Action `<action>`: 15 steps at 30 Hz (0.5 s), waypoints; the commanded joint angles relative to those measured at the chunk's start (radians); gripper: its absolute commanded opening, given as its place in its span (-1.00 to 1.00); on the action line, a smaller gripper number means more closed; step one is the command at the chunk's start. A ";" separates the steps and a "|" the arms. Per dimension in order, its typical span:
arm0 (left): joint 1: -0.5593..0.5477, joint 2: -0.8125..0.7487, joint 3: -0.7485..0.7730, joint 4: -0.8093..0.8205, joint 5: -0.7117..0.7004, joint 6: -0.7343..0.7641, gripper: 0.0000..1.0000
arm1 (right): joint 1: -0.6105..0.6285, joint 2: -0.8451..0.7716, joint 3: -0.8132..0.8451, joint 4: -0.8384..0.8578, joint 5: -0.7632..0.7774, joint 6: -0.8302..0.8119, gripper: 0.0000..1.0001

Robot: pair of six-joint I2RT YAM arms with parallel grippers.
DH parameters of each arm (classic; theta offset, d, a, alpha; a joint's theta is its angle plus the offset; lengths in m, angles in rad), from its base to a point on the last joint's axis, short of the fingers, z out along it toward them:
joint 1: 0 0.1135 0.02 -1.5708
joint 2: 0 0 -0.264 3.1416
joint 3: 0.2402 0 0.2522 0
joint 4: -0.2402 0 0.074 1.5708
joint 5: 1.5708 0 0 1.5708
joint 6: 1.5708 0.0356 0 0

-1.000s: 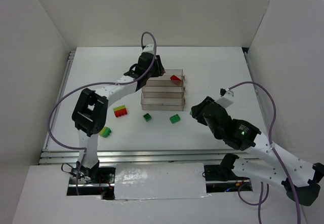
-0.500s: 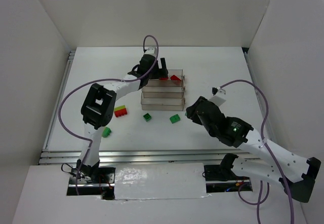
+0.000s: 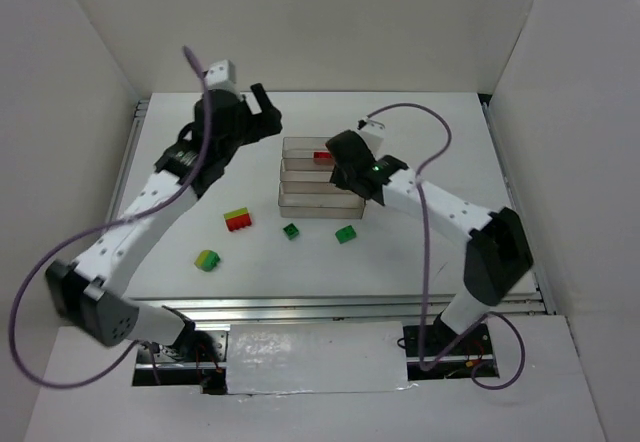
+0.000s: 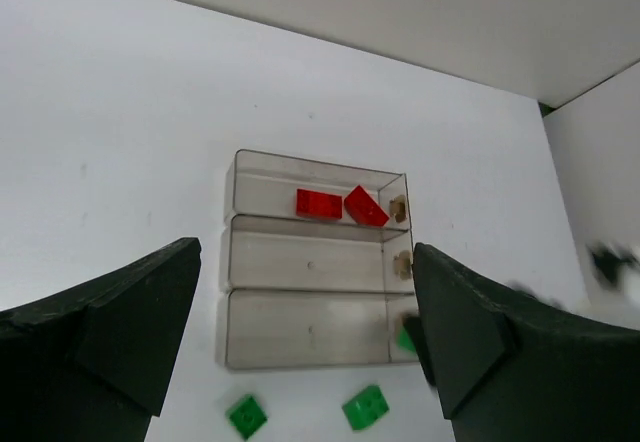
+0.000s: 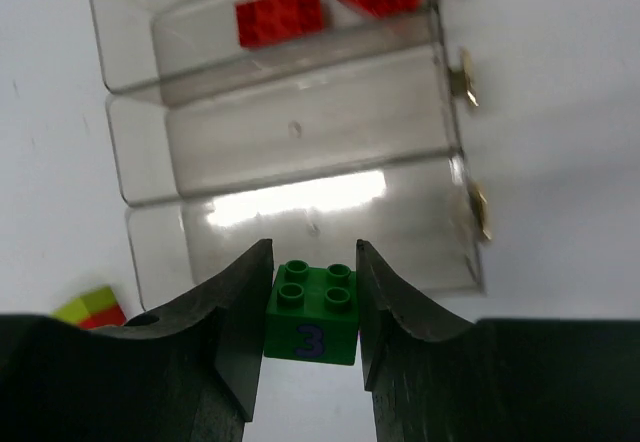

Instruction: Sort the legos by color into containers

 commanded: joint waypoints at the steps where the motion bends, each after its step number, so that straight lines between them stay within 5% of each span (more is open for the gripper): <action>1: -0.003 -0.203 -0.106 -0.289 -0.038 -0.005 0.99 | -0.026 0.173 0.233 -0.053 0.018 -0.067 -0.96; 5: -0.013 -0.421 -0.273 -0.373 0.073 0.027 0.99 | -0.041 0.357 0.382 -0.117 0.044 -0.095 -0.95; 15: -0.016 -0.801 -0.545 -0.434 -0.012 0.115 0.99 | -0.097 0.423 0.424 -0.062 0.027 -0.170 -0.70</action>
